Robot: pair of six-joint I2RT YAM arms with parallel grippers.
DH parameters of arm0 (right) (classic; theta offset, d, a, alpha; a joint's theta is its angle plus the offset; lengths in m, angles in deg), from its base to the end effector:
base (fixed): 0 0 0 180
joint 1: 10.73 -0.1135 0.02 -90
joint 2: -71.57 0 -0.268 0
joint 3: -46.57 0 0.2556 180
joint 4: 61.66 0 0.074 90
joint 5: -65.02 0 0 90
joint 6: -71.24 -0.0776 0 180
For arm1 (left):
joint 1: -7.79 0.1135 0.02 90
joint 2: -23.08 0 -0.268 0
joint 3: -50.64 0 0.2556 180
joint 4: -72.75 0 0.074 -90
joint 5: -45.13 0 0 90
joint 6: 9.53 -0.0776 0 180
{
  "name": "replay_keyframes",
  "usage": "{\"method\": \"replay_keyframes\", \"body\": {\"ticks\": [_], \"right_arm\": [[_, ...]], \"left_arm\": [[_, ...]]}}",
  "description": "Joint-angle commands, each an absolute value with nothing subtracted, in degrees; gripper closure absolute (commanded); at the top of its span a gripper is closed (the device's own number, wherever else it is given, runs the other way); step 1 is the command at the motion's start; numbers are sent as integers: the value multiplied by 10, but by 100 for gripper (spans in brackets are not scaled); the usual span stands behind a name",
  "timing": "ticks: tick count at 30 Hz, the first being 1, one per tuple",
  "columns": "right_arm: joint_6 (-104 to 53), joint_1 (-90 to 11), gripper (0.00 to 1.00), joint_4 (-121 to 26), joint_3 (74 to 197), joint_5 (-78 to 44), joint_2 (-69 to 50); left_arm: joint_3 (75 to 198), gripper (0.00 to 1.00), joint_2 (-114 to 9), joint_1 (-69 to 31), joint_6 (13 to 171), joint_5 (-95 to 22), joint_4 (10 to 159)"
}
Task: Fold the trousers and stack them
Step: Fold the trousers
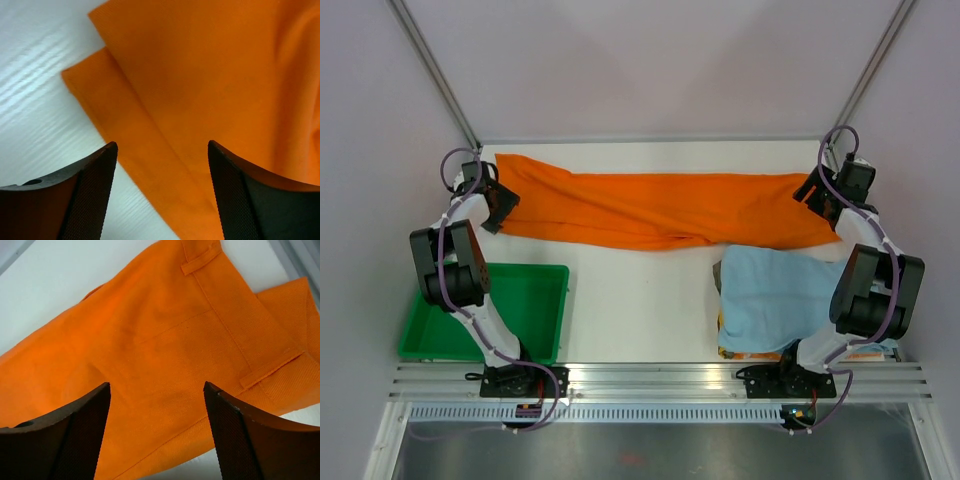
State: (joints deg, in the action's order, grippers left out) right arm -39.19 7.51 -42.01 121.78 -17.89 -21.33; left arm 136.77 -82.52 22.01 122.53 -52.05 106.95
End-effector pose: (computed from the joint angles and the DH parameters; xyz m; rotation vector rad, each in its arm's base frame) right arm 0.3802 -0.1152 0.2119 0.6709 2.1176 0.1585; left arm 0.4072 0.1132 0.1648 -1.2230 2.1776 -0.0450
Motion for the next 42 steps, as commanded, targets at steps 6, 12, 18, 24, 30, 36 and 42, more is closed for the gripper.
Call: {"method": "replay_keyframes", "body": {"ticks": [6,12,18,24,30,36,42], "right_arm": [[-410,76,21,-442,1226,-165,-248],[-405,76,21,-432,1242,-179,-261],[-402,76,20,-428,1246,-180,-268],[-401,76,21,-426,1247,-187,-270],[-397,76,21,-420,1251,-196,-269],[-393,76,21,-417,1254,-204,-270],[-389,76,21,-411,1254,-208,-273]], "left_arm": [[1392,33,-887,219,1318,-465,954],[1402,33,-891,219,1322,-480,997],[1381,33,-854,220,1313,-506,1007],[1387,34,-860,220,1309,-522,1024],[1404,37,-893,219,1306,-536,1038],[1421,50,-916,219,1309,-534,1036],[1438,67,-923,220,1299,-538,1036]]}}
